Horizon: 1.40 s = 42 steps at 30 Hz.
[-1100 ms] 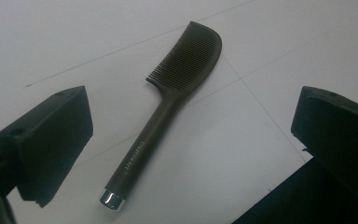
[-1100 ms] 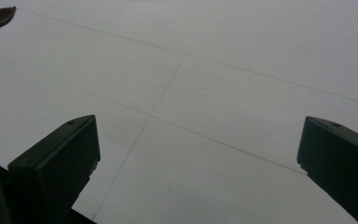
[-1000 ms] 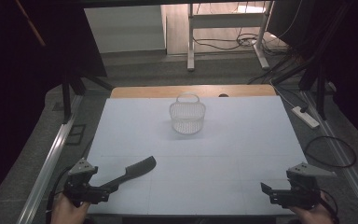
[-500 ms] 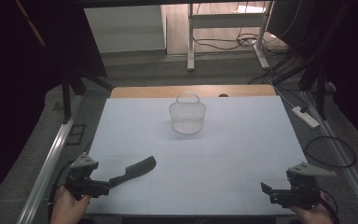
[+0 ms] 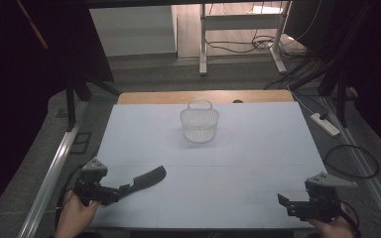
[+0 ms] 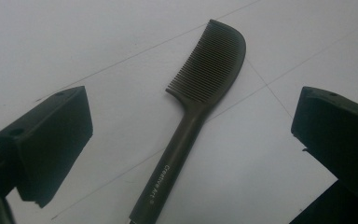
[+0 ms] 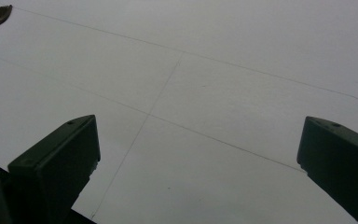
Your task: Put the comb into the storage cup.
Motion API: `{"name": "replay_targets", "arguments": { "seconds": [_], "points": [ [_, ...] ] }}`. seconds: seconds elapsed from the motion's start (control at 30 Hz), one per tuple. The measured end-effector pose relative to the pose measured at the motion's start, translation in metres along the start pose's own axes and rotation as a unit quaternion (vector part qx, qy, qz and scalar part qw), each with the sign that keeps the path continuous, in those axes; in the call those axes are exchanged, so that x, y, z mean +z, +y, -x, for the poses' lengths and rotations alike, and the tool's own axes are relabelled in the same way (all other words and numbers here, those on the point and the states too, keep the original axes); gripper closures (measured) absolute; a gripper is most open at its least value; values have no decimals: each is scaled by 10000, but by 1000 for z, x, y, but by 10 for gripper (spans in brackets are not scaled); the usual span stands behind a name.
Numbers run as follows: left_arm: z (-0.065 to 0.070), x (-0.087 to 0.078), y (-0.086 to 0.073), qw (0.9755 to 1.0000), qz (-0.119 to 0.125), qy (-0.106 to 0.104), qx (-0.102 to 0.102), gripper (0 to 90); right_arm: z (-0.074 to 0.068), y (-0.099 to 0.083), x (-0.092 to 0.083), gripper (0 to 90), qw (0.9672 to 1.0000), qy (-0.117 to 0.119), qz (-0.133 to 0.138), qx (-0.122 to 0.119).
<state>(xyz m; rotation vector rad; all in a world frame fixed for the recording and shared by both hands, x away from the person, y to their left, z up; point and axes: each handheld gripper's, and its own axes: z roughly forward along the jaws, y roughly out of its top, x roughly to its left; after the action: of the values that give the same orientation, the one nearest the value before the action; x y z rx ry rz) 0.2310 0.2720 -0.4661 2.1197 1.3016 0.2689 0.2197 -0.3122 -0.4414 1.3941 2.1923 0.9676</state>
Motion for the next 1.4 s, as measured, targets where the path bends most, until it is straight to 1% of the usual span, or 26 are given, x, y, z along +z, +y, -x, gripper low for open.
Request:
{"name": "replay_targets", "arguments": {
  "seconds": [0.03, 0.07, 0.2, 0.27, 0.33, 0.53, 0.8, 1.0, 1.27, 1.4],
  "points": [
    [-1, 0, 1, 10000, 3, -20, -24, 0, 0, 0, 0, 0, 10000, 0, 0, 0],
    [-2, 1, 2, 9999, -25, -82, -76, 0, 0, 0, 0, 0, 10000, -1, -1, 0],
    [-4, 3, 4, 9998, -71, -163, -121, 0, 0, 0, 0, 0, 10000, 1, -3, -1],
    [-4, 4, 6, 9997, -119, -181, -108, 0, 0, 0, 0, 0, 10000, -2, -6, -2],
    [-4, 6, 8, 9997, -189, -133, -47, 0, 0, 0, 0, 0, 10000, -1, -7, -2],
    [-4, 9, 11, 9995, -292, -88, 14, 0, 0, 0, 0, 0, 10000, -2, -18, -4],
    [-10, 13, 18, 9992, -340, -184, 15, 0, 0, 0, 0, 0, 10000, 8, -9, -1],
    [-14, 16, 24, 9990, -394, -192, 36, 0, 0, 0, 0, 0, 10000, 12, -11, -2],
    [-12, 27, 34, 9980, -565, -212, 163, 0, 0, 0, 0, 0, 10000, 11, -20, -1],
    [-11, 30, 38, 9978, -599, -235, 188, 0, 0, 0, 0, 0, 10000, 14, -22, -5]
  ]
}}
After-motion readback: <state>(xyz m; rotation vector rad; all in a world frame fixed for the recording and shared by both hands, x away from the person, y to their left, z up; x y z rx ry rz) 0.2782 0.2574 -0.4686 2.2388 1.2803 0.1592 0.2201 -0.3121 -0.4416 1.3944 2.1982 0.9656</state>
